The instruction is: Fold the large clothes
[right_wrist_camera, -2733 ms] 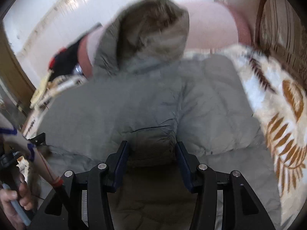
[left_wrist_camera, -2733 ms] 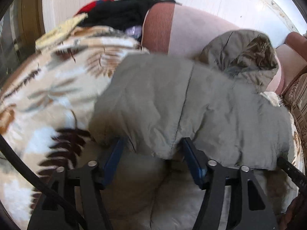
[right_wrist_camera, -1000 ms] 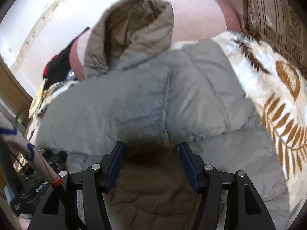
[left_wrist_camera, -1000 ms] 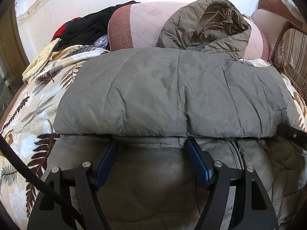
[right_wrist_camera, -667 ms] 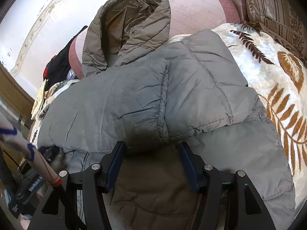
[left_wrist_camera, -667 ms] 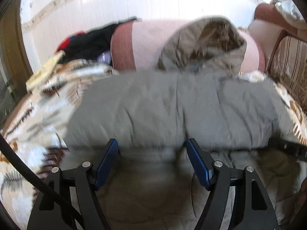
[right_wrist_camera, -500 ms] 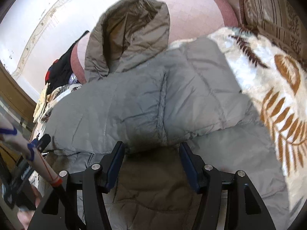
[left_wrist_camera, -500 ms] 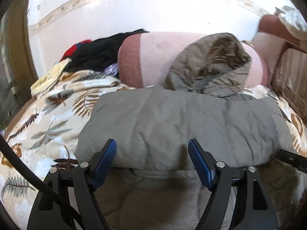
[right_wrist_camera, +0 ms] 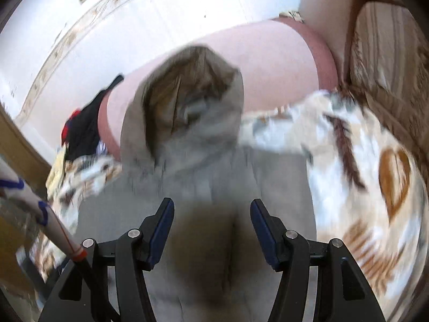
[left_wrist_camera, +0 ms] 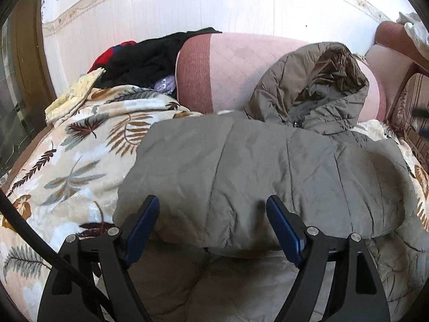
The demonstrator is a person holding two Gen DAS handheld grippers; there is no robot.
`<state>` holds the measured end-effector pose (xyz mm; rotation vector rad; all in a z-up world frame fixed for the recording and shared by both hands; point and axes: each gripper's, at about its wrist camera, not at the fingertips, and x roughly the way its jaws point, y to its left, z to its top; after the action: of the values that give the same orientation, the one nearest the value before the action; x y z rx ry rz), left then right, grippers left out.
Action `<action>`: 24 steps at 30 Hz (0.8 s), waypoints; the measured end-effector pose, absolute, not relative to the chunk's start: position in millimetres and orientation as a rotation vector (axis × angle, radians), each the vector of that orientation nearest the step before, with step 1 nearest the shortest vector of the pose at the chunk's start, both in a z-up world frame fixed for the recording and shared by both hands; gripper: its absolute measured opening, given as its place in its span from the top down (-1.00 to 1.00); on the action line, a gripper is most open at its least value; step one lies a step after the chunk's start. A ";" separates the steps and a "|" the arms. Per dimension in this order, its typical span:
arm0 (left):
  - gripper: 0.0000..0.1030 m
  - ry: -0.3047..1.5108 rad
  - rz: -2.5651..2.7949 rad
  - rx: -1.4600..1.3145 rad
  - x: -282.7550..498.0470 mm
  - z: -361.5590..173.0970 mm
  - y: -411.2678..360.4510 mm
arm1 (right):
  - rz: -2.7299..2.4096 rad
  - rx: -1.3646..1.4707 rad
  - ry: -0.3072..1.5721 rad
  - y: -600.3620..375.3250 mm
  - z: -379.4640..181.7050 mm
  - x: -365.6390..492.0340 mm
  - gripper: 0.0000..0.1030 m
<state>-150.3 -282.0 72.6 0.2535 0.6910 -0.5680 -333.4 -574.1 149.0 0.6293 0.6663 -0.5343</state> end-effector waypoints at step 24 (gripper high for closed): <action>-0.58 0.691 -0.535 0.267 -139.1 60.8 -288.9 | -0.764 0.565 0.730 -711.3 133.0 -184.9 0.75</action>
<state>-139.1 -288.9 60.8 0.2671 0.6914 -0.5346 -184.9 -711.3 133.0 0.5645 0.7299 -0.7640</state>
